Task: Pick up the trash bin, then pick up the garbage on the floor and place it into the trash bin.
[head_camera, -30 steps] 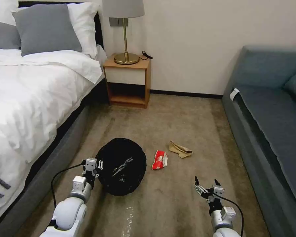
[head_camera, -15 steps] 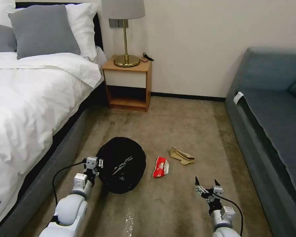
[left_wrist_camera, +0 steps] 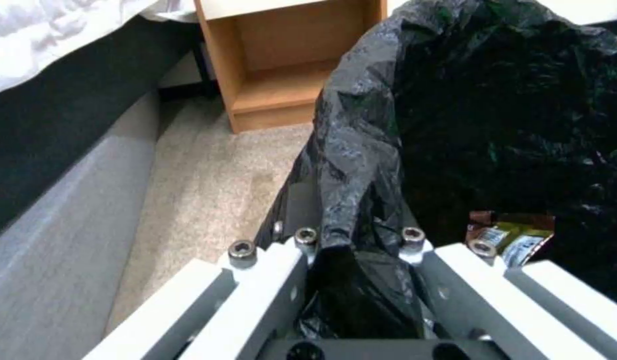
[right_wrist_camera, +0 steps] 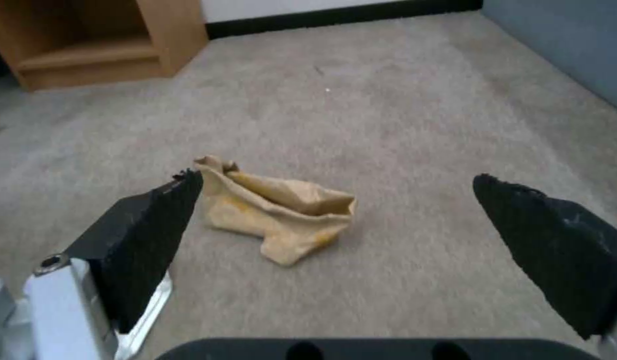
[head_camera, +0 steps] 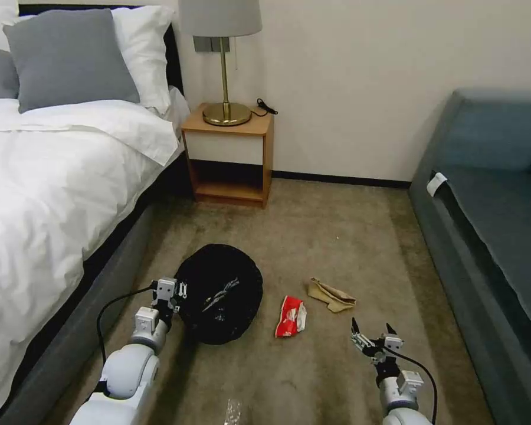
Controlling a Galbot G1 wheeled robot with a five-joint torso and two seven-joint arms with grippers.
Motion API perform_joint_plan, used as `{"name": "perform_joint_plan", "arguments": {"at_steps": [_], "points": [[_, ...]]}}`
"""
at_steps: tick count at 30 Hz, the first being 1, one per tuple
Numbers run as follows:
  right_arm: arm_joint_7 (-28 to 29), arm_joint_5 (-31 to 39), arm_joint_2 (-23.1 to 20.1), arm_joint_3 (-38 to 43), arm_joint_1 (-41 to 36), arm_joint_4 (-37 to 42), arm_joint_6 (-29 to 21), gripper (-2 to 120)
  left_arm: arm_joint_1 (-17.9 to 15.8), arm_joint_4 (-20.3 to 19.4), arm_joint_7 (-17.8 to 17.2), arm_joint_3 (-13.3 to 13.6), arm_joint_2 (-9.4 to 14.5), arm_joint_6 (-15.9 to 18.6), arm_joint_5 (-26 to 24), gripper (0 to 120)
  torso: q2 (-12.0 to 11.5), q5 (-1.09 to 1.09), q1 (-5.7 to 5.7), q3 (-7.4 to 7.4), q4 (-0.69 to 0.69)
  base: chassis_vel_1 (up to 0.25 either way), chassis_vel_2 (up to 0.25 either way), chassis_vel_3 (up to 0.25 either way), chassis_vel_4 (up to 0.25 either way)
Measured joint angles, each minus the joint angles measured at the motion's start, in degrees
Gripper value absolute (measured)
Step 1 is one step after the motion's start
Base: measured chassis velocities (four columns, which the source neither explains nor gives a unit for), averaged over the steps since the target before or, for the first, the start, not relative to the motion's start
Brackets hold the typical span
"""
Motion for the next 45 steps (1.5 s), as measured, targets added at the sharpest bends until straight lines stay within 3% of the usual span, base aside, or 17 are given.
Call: {"name": "perform_joint_plan", "arguments": {"at_steps": [22,28,35,45], "points": [[-0.1,-2.1,0.4,-0.3,-0.7,0.1,0.4,100,0.8,0.0,0.5,0.0,-0.1,-0.8,0.1,4,0.0,0.00,0.00,0.00,0.00,-0.108,0.105,0.119,-0.108],[-4.2,0.0,-0.2,-1.1,-1.1,1.0,1.6,100,1.2,0.2,0.8,-0.2,-0.2,-1.4,0.1,4,0.0,0.00,0.00,0.00,0.00,-0.082,0.091,0.097,-0.090],[-4.5,-0.9,-0.1,-2.0,0.5,-0.5,1.0,100,1.2,1.2,1.1,-0.7,-0.6,-2.7,0.0,4,0.0,0.00,0.00,-0.01,0.00,-0.004,0.019,0.014,-0.011],[-8.8,2.6,-5.4,-4.7,2.7,3.6,-9.7,100,1.7,-0.8,1.0,-1.9,-0.9,-0.7,-1.5,4,0.0,0.00,0.00,-0.01,0.00,0.000,0.000,0.000,0.000]]}}
